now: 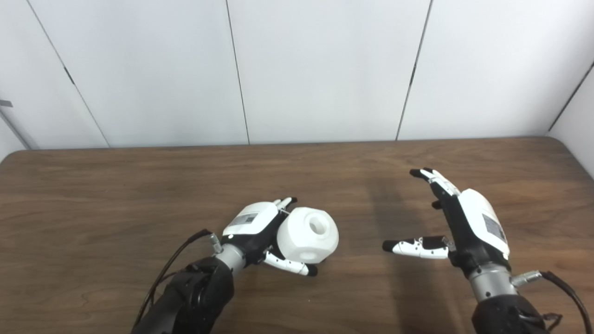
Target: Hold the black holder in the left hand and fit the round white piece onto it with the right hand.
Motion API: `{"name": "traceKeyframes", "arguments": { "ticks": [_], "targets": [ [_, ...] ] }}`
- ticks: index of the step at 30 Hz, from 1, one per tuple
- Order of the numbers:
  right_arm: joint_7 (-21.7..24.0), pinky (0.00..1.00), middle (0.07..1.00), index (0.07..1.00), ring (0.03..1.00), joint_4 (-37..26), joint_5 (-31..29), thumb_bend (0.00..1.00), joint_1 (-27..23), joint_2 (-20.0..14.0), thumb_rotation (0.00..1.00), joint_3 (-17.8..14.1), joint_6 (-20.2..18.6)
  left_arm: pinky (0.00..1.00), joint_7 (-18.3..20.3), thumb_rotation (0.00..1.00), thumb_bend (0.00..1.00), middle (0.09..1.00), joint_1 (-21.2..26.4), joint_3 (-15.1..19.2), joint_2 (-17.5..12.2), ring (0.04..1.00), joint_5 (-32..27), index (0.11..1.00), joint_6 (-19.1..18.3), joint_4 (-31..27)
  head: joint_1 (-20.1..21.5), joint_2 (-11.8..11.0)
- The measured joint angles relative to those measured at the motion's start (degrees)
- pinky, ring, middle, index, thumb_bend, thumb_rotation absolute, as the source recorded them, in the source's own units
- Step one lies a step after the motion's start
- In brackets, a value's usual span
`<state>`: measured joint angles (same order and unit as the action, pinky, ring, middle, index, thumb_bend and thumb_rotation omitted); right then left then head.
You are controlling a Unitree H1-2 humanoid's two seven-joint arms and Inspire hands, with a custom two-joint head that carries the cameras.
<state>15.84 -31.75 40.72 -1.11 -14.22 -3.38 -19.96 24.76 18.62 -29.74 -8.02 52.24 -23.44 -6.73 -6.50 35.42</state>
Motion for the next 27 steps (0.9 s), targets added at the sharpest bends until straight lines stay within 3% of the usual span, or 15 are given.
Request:
{"name": "traceKeyframes", "arguments": {
  "ticks": [27],
  "targets": [
    [-0.2,0.71,0.927,0.861,0.919,0.0,-0.6,0.9,0.0,-0.2,0.26,0.1,0.0,0.97,2.8,0.38,1.0,1.0,0.5,1.3,0.1,1.0,0.1,1.0,0.0,0.0,0.1,-0.2]
  ]
}}
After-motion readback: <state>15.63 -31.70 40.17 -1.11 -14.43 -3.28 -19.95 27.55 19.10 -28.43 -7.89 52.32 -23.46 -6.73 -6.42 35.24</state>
